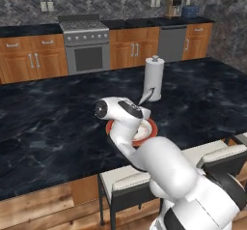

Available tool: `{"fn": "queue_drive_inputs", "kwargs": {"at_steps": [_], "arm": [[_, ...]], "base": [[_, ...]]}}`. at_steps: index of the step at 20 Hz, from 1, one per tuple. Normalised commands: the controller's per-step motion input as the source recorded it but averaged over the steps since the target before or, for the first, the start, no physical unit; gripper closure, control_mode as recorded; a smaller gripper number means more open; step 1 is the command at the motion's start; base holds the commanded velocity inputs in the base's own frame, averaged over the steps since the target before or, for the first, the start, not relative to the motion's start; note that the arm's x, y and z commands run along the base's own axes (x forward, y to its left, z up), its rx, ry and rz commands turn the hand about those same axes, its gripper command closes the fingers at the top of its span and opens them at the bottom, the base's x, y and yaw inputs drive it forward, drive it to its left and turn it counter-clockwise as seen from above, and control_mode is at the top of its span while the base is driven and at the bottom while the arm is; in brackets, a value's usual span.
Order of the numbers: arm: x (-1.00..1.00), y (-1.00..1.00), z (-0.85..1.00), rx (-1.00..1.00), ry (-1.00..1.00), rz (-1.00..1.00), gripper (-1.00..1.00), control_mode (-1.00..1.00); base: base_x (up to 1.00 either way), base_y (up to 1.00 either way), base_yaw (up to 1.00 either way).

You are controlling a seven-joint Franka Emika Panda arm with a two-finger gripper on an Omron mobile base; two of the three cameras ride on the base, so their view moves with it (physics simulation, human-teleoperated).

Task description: Take the cheese, fish, and sweet potato from the fridge and place them on the plate on the dining counter to create an appetizer plate.

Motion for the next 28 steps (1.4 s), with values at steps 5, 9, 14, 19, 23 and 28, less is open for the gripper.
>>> {"fn": "queue_drive_inputs", "kwargs": {"at_steps": [5, 9, 14, 19, 23, 28], "arm": [[0.22, 0.21, -0.51, -0.06, 0.00, 0.00, 1.00, -1.00], [0.20, 0.17, -0.28, -0.03, 0.00, 0.00, 1.00, -1.00], [0.02, 0.00, -0.02, 0.00, 0.00, 0.00, 1.00, -1.00], [-0.12, 0.00, 0.15, 0.00, 0.00, 0.00, 1.00, -1.00], [-0.13, -0.01, 0.35, 0.00, 0.00, -0.01, 1.00, -1.00], [-0.11, -0.04, 0.40, 0.02, 0.03, -0.03, 1.00, -1.00]], "base": [[0.00, 0.00, 0.00], [0.00, 0.00, 0.00], [0.00, 0.00, 0.00], [0.00, 0.00, 0.00], [0.00, 0.00, 0.00], [0.00, 0.00, 0.00]]}}
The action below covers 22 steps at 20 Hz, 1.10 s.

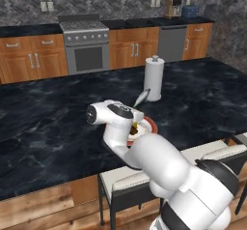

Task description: Take the cheese, fish, and sweet potato from the fridge and place them on the plate on the dining counter to create an appetizer plate.

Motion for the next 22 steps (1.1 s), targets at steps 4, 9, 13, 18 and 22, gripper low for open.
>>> {"fn": "queue_drive_inputs", "kwargs": {"at_steps": [4, 9, 13, 18, 22], "arm": [[-0.03, -0.13, 0.26, 0.05, 0.08, -0.03, 1.00, -1.00], [0.00, -0.21, 0.01, 0.06, 0.13, 0.00, 1.00, -1.00], [0.00, -0.17, -0.12, 0.05, 0.19, 0.00, 1.00, -1.00], [0.00, -0.06, -0.24, 0.02, 0.16, 0.00, 1.00, -1.00], [0.00, 0.00, -0.36, 0.00, 0.14, 0.00, 1.00, -1.00]], "base": [[0.00, 0.00, 0.00], [0.00, 0.00, 0.00], [0.00, 0.00, 0.00], [0.00, 0.00, 0.00], [0.00, 0.00, 0.00]]}}
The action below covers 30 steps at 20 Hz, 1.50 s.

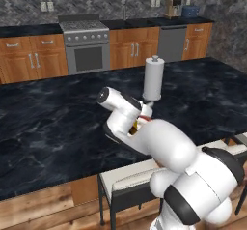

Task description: Take the cheese, fish, and sweet potato from the fridge and place them on the plate on the dining counter to create an appetizer plate.

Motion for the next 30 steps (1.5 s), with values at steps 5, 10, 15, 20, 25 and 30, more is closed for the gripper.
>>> {"fn": "queue_drive_inputs", "kwargs": {"at_steps": [5, 10, 15, 20, 25, 30], "arm": [[0.00, 0.00, -0.44, 0.00, 0.14, 0.00, 1.00, -1.00], [0.00, 0.00, -0.47, 0.00, 0.15, 0.00, 1.00, -1.00], [0.00, 0.00, -0.41, 0.00, 0.17, 0.00, 1.00, -1.00], [0.02, 0.00, -0.13, 0.00, 0.18, 0.00, 1.00, -1.00], [0.19, 0.00, -0.08, 0.00, 0.20, 0.00, 1.00, -1.00], [0.42, 0.00, -0.03, 0.00, 0.22, 0.01, 1.00, -1.00]], "base": [[0.00, 0.00, 0.00], [0.00, 0.00, 0.00], [0.00, 0.00, 0.00], [0.00, 0.00, 0.00], [0.00, 0.00, 0.00], [0.00, 0.00, 0.00]]}}
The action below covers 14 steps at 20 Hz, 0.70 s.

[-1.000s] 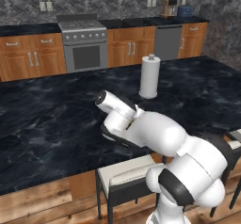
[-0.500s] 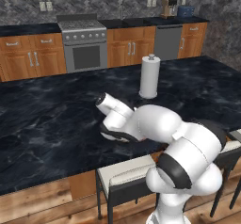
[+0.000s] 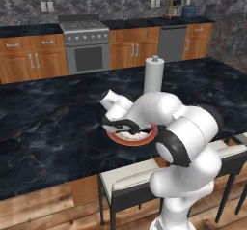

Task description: Take the cheese, fish, and sweet potato from the fridge and place them on the plate on the dining counter to create an appetizer plate.

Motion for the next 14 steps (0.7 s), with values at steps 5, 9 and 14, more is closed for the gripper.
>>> {"fn": "queue_drive_inputs", "kwargs": {"at_steps": [5, 9, 14], "arm": [[0.62, 0.00, -0.04, 0.00, 0.22, 0.02, 1.00, -1.00], [0.62, 0.00, -0.25, 0.00, 0.21, 0.02, 1.00, -1.00], [0.27, 0.15, -0.42, -0.02, 0.17, 0.03, 1.00, -1.00]], "base": [[0.00, 0.00, 0.00], [0.00, 0.00, 0.00], [0.00, 0.00, 0.00]]}}
